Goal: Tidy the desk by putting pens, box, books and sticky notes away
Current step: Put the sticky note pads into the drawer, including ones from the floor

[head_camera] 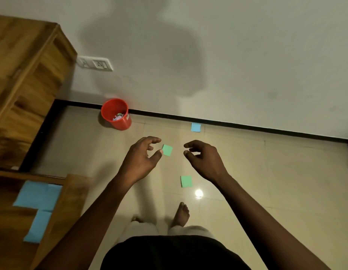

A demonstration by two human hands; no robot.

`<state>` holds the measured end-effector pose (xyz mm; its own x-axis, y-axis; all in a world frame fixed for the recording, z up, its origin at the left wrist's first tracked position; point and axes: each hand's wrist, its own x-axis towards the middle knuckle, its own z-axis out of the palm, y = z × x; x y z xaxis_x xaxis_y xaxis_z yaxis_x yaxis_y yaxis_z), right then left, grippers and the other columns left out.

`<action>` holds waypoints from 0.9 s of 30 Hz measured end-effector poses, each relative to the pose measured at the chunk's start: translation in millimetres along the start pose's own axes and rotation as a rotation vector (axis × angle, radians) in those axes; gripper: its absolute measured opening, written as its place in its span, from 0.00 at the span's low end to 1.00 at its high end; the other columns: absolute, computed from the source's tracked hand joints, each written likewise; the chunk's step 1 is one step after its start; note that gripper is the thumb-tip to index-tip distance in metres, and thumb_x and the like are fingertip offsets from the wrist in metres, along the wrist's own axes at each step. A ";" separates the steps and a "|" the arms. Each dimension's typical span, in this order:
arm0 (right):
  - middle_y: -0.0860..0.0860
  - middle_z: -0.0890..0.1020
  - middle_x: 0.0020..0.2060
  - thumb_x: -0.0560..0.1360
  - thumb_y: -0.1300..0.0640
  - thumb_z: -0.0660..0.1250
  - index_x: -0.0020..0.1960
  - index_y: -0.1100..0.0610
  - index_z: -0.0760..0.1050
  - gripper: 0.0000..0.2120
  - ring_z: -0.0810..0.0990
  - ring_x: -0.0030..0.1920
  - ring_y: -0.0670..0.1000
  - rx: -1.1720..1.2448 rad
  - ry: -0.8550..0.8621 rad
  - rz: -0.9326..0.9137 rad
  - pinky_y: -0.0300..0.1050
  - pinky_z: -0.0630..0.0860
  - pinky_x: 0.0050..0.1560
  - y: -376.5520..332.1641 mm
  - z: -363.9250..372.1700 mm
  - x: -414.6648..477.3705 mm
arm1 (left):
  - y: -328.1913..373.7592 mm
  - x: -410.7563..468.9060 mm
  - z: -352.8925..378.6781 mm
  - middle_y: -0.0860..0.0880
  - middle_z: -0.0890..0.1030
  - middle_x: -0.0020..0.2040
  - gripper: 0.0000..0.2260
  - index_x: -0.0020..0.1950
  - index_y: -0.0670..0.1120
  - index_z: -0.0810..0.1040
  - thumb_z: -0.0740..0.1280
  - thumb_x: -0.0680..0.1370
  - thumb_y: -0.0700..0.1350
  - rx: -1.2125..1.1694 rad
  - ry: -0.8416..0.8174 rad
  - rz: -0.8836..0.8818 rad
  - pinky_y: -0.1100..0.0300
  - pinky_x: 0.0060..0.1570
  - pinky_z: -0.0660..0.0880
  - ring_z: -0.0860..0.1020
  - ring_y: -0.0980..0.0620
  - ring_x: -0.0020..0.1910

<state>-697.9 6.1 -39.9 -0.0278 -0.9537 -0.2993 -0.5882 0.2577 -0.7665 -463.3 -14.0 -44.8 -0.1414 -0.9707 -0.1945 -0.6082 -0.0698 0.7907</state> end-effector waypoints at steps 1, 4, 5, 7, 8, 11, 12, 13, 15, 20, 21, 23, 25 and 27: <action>0.44 0.84 0.54 0.78 0.49 0.69 0.60 0.47 0.81 0.12 0.82 0.55 0.43 -0.008 0.007 -0.002 0.38 0.79 0.52 6.7 -8.4 8.6 | 4.4 5.7 6.8 0.58 0.78 0.64 0.16 0.66 0.55 0.77 0.71 0.78 0.51 0.000 0.000 -0.005 0.52 0.54 0.81 0.78 0.56 0.57; 0.45 0.84 0.57 0.78 0.49 0.69 0.62 0.47 0.80 0.13 0.81 0.56 0.42 -0.036 0.020 0.006 0.40 0.80 0.54 23.8 -26.8 36.7 | 9.5 20.2 24.5 0.57 0.79 0.64 0.17 0.66 0.54 0.77 0.71 0.78 0.50 0.004 -0.001 -0.019 0.52 0.53 0.81 0.78 0.57 0.57; 0.45 0.83 0.58 0.78 0.49 0.69 0.62 0.47 0.80 0.13 0.81 0.56 0.42 -0.044 0.024 0.007 0.40 0.79 0.54 28.2 -31.7 47.3 | 8.9 25.7 30.6 0.57 0.79 0.63 0.16 0.66 0.54 0.77 0.71 0.78 0.50 0.004 -0.004 -0.022 0.51 0.53 0.81 0.78 0.57 0.57; 0.45 0.83 0.60 0.78 0.50 0.69 0.64 0.47 0.79 0.15 0.81 0.57 0.44 -0.056 0.030 0.009 0.41 0.79 0.55 34.5 -39.2 65.6 | 6.4 35.0 41.0 0.57 0.79 0.63 0.17 0.66 0.55 0.77 0.71 0.78 0.50 0.001 -0.017 -0.026 0.51 0.52 0.82 0.78 0.57 0.57; 0.45 0.82 0.61 0.78 0.50 0.69 0.65 0.47 0.78 0.16 0.81 0.58 0.44 -0.065 0.032 0.011 0.43 0.79 0.57 37.8 -42.2 74.9 | 4.7 41.4 46.8 0.57 0.78 0.63 0.17 0.66 0.55 0.77 0.71 0.78 0.50 0.002 -0.026 -0.030 0.52 0.53 0.81 0.78 0.57 0.57; 0.46 0.80 0.65 0.78 0.50 0.69 0.67 0.48 0.76 0.19 0.79 0.63 0.46 -0.095 0.039 0.007 0.50 0.79 0.61 47.0 -49.3 96.9 | 3.1 63.8 63.1 0.56 0.78 0.64 0.18 0.67 0.55 0.76 0.71 0.78 0.51 -0.004 -0.065 -0.034 0.54 0.54 0.80 0.78 0.57 0.57; 0.47 0.79 0.66 0.78 0.49 0.69 0.68 0.48 0.75 0.19 0.79 0.64 0.46 -0.106 0.040 0.007 0.52 0.79 0.62 49.9 -51.1 101.5 | 4.8 71.3 67.8 0.56 0.77 0.64 0.18 0.67 0.55 0.76 0.71 0.78 0.51 -0.007 -0.080 -0.031 0.55 0.54 0.80 0.78 0.57 0.57; 0.47 0.79 0.66 0.78 0.49 0.69 0.69 0.48 0.75 0.20 0.78 0.64 0.47 -0.119 0.043 0.009 0.52 0.78 0.63 53.2 -54.2 109.1 | 7.1 82.3 73.2 0.56 0.77 0.65 0.18 0.67 0.55 0.76 0.71 0.78 0.51 -0.009 -0.092 -0.030 0.55 0.55 0.79 0.78 0.56 0.58; 0.48 0.78 0.68 0.78 0.49 0.69 0.71 0.49 0.74 0.22 0.78 0.65 0.48 -0.142 0.052 0.018 0.53 0.78 0.64 60.4 -60.8 126.7 | 12.8 104.4 84.2 0.56 0.77 0.65 0.18 0.67 0.56 0.76 0.71 0.78 0.51 0.002 -0.117 -0.024 0.56 0.56 0.78 0.78 0.56 0.58; 0.49 0.75 0.71 0.78 0.49 0.68 0.73 0.51 0.71 0.24 0.76 0.68 0.52 -0.240 0.024 0.027 0.53 0.75 0.66 91.0 -75.4 170.7 | 26.3 144.2 114.2 0.57 0.77 0.65 0.17 0.67 0.57 0.76 0.70 0.78 0.52 0.005 -0.149 -0.020 0.52 0.57 0.80 0.78 0.56 0.58; 0.50 0.74 0.71 0.78 0.49 0.68 0.74 0.51 0.70 0.25 0.75 0.69 0.52 -0.260 0.006 0.025 0.52 0.74 0.67 99.4 -77.7 179.8 | 27.2 150.0 121.2 0.57 0.76 0.65 0.17 0.67 0.57 0.76 0.70 0.78 0.52 0.005 -0.147 -0.029 0.52 0.57 0.80 0.78 0.56 0.58; 0.51 0.73 0.73 0.79 0.49 0.67 0.75 0.52 0.68 0.26 0.74 0.70 0.53 -0.293 -0.035 0.014 0.51 0.73 0.68 120.0 -80.8 203.0 | 25.5 164.2 138.8 0.57 0.76 0.65 0.17 0.67 0.57 0.75 0.70 0.78 0.53 0.004 -0.132 -0.051 0.54 0.55 0.80 0.78 0.56 0.59; 0.52 0.72 0.73 0.79 0.50 0.67 0.76 0.53 0.67 0.27 0.74 0.71 0.54 -0.318 -0.081 0.007 0.50 0.73 0.68 148.7 -79.6 232.8 | 18.7 180.2 165.1 0.57 0.76 0.65 0.17 0.66 0.57 0.76 0.70 0.77 0.52 0.008 -0.103 -0.092 0.56 0.54 0.79 0.78 0.56 0.58; 0.53 0.72 0.74 0.80 0.50 0.67 0.76 0.54 0.66 0.27 0.73 0.71 0.54 -0.327 -0.126 0.015 0.49 0.71 0.68 182.0 -72.4 260.2 | 9.6 193.5 195.3 0.57 0.77 0.65 0.17 0.66 0.56 0.76 0.70 0.77 0.51 0.018 -0.087 -0.147 0.56 0.54 0.78 0.78 0.56 0.58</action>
<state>-870.6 -206.4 -216.2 0.0500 -0.9184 -0.3924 -0.8166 0.1886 -0.5455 -649.1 -157.5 -188.2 -0.1165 -0.9267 -0.3573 -0.6412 -0.2046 0.7396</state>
